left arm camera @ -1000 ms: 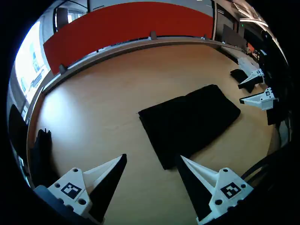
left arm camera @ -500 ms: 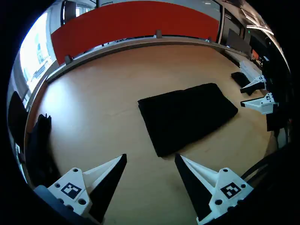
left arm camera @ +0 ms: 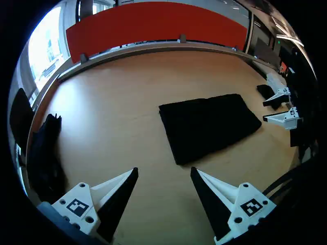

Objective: Fold towel

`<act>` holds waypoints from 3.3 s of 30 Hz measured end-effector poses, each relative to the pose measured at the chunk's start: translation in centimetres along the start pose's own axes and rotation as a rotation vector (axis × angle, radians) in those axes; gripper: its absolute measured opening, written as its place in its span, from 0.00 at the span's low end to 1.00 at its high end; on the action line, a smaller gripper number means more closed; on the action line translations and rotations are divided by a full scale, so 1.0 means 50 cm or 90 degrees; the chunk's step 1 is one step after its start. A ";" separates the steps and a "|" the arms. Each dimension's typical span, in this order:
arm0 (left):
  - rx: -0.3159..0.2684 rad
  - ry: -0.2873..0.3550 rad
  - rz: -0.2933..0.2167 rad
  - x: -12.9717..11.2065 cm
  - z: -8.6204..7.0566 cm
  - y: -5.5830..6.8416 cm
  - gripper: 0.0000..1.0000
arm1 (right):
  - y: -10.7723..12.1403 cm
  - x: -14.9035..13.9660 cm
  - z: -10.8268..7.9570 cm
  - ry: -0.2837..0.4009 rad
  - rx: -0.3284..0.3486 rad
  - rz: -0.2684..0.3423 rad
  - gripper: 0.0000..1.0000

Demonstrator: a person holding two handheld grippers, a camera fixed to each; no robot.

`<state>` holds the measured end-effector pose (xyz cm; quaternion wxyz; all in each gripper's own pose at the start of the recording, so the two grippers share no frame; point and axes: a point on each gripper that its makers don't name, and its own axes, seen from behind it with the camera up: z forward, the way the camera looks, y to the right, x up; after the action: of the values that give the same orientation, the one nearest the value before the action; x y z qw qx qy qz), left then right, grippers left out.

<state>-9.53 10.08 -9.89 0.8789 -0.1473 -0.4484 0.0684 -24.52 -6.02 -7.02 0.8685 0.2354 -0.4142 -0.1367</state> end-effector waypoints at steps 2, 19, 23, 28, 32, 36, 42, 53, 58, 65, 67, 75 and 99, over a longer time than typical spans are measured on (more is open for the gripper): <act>0.003 0.000 -0.007 -0.006 -0.004 -0.002 0.95 | -0.002 0.002 0.002 -0.001 0.004 -0.006 0.89; 0.015 -0.007 -0.037 -0.032 -0.016 -0.014 0.95 | -0.013 -0.010 0.019 -0.025 0.033 -0.048 0.89; 0.016 -0.009 -0.040 -0.037 -0.018 -0.015 0.95 | -0.014 -0.031 0.026 -0.039 0.039 -0.054 0.87; 0.016 -0.011 -0.045 -0.044 -0.022 -0.014 0.95 | -0.018 -0.058 0.030 -0.057 0.053 -0.058 0.76; 0.016 -0.012 -0.048 -0.046 -0.025 -0.015 0.95 | -0.019 -0.075 0.029 -0.074 0.062 -0.061 0.66; 0.017 -0.011 -0.048 -0.048 -0.028 -0.016 0.95 | -0.022 -0.085 0.029 -0.087 0.072 -0.062 0.56; 0.017 -0.012 -0.048 -0.049 -0.028 -0.017 0.95 | -0.021 -0.084 0.029 -0.089 0.081 -0.055 0.36; 0.018 -0.014 -0.046 -0.052 -0.028 -0.018 0.95 | -0.024 -0.088 0.027 -0.087 0.085 -0.061 0.05; 0.019 -0.015 -0.046 -0.052 -0.027 -0.019 0.95 | -0.024 -0.080 0.025 -0.079 0.083 -0.062 0.05; 0.020 -0.013 -0.046 -0.049 -0.027 -0.022 0.95 | -0.019 -0.046 0.014 -0.054 0.071 -0.060 0.05; 0.021 -0.012 -0.046 -0.047 -0.027 -0.023 0.95 | -0.014 -0.028 0.009 -0.043 0.065 -0.061 0.05; 0.026 -0.009 -0.045 -0.041 -0.028 -0.028 0.95 | 0.010 0.056 -0.024 0.009 0.041 -0.068 0.05; 0.025 0.004 -0.036 -0.015 -0.029 -0.018 0.95 | 0.084 0.194 -0.140 0.091 -0.021 -0.113 0.05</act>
<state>-8.84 8.75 -10.99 0.8846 -0.1172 -0.4485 0.0518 -12.85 -4.59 -2.29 0.8840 0.2658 -0.3267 -0.2027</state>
